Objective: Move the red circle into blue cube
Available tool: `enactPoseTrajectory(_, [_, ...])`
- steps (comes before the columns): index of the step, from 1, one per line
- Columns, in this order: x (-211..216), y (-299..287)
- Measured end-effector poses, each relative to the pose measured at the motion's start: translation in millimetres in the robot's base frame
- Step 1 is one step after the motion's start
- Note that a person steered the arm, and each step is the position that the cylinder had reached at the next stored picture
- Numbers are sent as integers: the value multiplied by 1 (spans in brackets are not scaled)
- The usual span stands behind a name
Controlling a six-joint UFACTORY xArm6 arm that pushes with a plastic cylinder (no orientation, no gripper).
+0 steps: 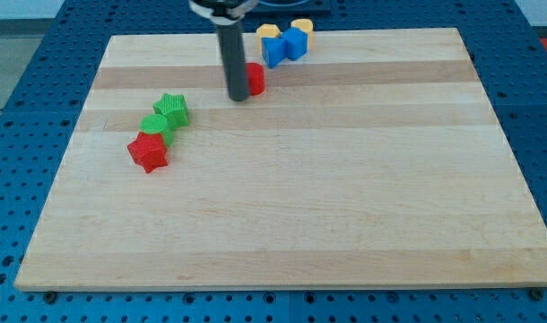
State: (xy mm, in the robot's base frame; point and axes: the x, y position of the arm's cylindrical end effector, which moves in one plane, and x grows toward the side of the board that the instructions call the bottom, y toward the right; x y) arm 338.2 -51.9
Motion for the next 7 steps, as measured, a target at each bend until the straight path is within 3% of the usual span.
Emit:
enactPoseTrajectory(1, [-15, 11])
enactPoseTrajectory(2, [-2, -35])
enactPoseTrajectory(4, [-37, -46])
enactPoseTrajectory(7, [-29, 28])
